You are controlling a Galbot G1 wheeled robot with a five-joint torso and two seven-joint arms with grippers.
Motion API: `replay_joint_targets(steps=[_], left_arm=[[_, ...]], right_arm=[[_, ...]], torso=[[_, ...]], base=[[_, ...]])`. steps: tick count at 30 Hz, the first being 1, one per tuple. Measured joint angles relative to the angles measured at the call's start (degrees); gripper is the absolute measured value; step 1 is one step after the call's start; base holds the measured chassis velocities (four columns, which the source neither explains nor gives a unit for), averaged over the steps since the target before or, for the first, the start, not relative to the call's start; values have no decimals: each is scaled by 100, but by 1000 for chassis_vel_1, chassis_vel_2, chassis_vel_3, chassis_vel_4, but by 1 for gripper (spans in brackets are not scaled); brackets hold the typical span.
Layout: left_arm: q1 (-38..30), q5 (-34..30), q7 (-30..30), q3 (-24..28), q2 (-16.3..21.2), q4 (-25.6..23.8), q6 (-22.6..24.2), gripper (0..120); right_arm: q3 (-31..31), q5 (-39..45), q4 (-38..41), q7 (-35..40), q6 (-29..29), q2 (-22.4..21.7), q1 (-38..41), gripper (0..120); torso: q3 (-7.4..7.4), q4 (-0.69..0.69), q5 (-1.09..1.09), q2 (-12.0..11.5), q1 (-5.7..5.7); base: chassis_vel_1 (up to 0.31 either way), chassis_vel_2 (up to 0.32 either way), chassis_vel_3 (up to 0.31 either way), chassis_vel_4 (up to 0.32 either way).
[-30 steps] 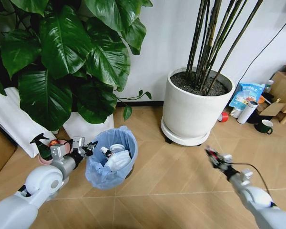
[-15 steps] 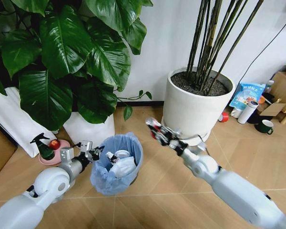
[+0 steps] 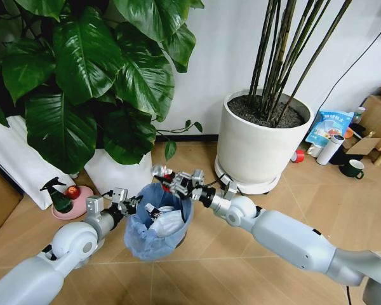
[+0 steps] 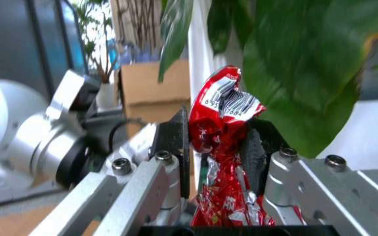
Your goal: Pick up the trash bin and place the garbage on the floor into it.
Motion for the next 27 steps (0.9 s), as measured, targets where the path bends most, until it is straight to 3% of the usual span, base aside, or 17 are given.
replay_joint_targets(steps=[8,20,23,27], left_arm=[[36,-45,15,-139,38,-52,0,0],[79,-70,20,-252,39,-79,2,0],[105,-69,20,-285,39,-84,2,0],[174,-59,18,-402,37,-86,3,0]], right_arm=[[-347,-123,-205,-38,-297,-63,227,41],[-327,-128,-200,-34,-335,-177,321,90],[-217,-128,-154,78,-326,-204,259,97],[170,-188,-113,767,-329,-268,20,100]], torso=[[0,-1,1,0,0],[0,0,0,0,0],[0,0,1,0,0],[-1,1,0,0,0]], base=[[0,0,0,0],[0,0,0,0],[0,0,0,0],[0,0,0,0]])
